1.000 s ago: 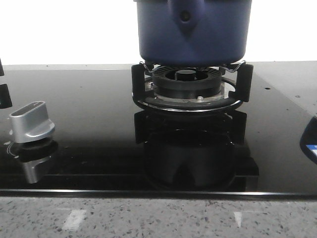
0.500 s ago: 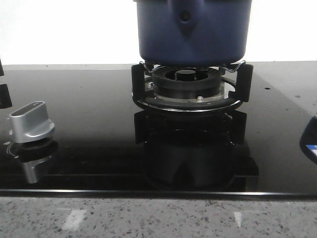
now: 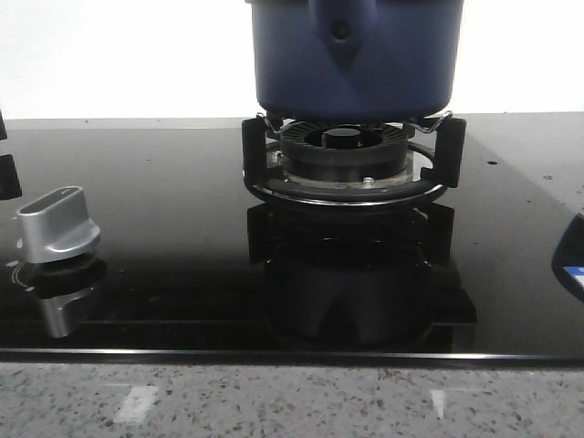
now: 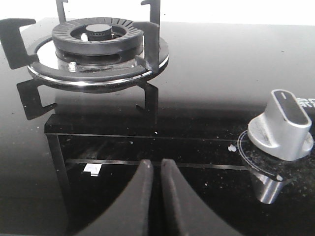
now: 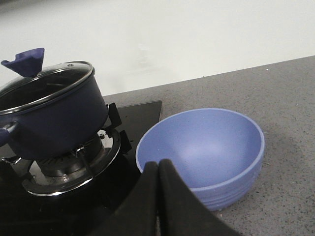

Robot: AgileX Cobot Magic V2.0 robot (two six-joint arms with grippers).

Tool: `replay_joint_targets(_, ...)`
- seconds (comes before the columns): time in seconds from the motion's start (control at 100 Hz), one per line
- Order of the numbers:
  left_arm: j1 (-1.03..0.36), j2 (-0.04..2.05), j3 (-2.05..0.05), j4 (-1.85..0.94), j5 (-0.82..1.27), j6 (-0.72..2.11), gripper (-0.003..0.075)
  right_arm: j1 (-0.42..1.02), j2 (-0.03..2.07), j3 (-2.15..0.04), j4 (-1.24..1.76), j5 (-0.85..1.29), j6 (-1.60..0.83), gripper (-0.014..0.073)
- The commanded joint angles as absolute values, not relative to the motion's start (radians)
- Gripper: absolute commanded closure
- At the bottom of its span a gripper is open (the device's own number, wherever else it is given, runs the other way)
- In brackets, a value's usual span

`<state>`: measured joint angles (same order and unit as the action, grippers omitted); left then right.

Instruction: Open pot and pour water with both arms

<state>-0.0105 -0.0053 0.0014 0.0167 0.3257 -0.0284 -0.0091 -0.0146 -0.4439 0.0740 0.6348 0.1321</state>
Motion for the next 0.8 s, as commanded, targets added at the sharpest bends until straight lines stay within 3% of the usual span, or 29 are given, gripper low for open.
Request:
replay_joint_targets(0.0,-0.008,-0.031,0.032,0.010,0.283,-0.038,0.0740,-0.009,-0.026,-0.465,0.072,0.560,0.122,0.0668)
replay_joint_targets(0.56,-0.008,-0.031,0.032,0.010,0.283,-0.038,0.0741,-0.014,-0.026,-0.421,0.023,0.557,0.122,0.0668)
replay_joint_targets(0.79,-0.008,-0.031,0.032,0.010,0.283,-0.038,0.0740,-0.028,-0.026,-0.155,0.005,0.237,0.122,0.0668)
